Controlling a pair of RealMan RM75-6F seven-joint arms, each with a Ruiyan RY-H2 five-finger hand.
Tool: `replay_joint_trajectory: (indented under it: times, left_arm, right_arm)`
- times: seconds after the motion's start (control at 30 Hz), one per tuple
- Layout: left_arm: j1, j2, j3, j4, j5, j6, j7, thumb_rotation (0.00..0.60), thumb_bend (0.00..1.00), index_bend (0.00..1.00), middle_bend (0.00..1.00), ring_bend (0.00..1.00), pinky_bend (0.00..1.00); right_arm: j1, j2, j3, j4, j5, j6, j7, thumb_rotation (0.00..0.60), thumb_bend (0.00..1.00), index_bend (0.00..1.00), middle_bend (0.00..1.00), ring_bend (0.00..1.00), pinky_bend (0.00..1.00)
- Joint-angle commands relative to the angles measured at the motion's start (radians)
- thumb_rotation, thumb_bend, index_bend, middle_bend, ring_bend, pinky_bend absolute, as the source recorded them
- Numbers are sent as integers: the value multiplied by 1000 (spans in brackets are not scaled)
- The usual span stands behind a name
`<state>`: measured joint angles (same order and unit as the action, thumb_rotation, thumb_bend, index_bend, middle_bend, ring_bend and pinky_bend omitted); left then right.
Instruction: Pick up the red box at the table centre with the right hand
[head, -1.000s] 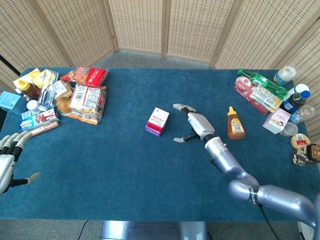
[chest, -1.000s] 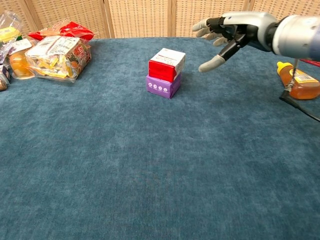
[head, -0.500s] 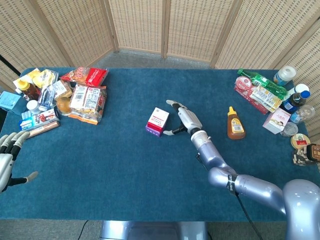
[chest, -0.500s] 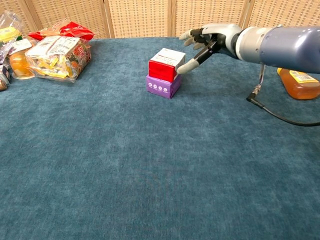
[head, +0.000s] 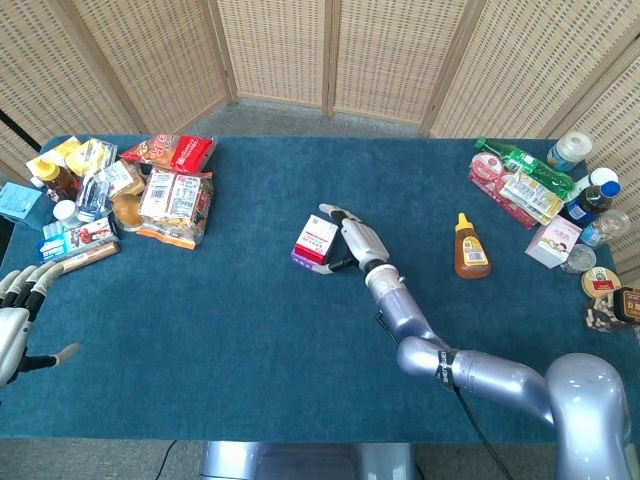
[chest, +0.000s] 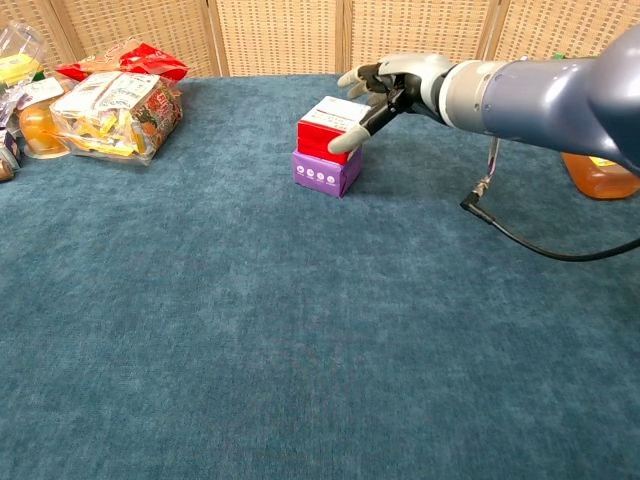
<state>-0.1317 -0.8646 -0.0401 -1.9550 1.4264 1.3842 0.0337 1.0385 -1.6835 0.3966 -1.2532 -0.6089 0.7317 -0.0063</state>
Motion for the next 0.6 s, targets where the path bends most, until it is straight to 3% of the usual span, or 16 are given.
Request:
replay_joint_trajectory:
  times: [0.03,0.27,0.33,0.43,0.5,0.6]
  left_arm:
    - [0,0,0,0,0,1,-1,600,170,0,0,0,0]
    - [2,2,0,0,1,4,-6,600,170,0,0,0,0]
    - [3,2,0,1,2,6,-7,600,170,0,0,0,0]
    - [4,2,0,1,3,9,-7,600,172,0,0,0,0]
    - [4,2,0,1,5,9,-7,600,171,0,0,0,0]
    - [4,1,1,0,7,9,-6,600,171,0,0,0,0]
  right_arm:
    - [12,-32,12,49,6,15,-3,600,142,0,0,0,0]
    - [-1,-82,11,106,-22,37,9,600,168,32,23,0,9]
    - [-6,-92,13,113,-46,60,10,600,179,236,236,94,156]
    - [-15,-95,20,104,-78,77,21,600,191,519,587,401,476]
    - [-22,-87,21,90,-94,77,26,600,191,579,680,506,589]
    - [-36,-74,27,58,-120,88,37,600,196,590,708,542,628]
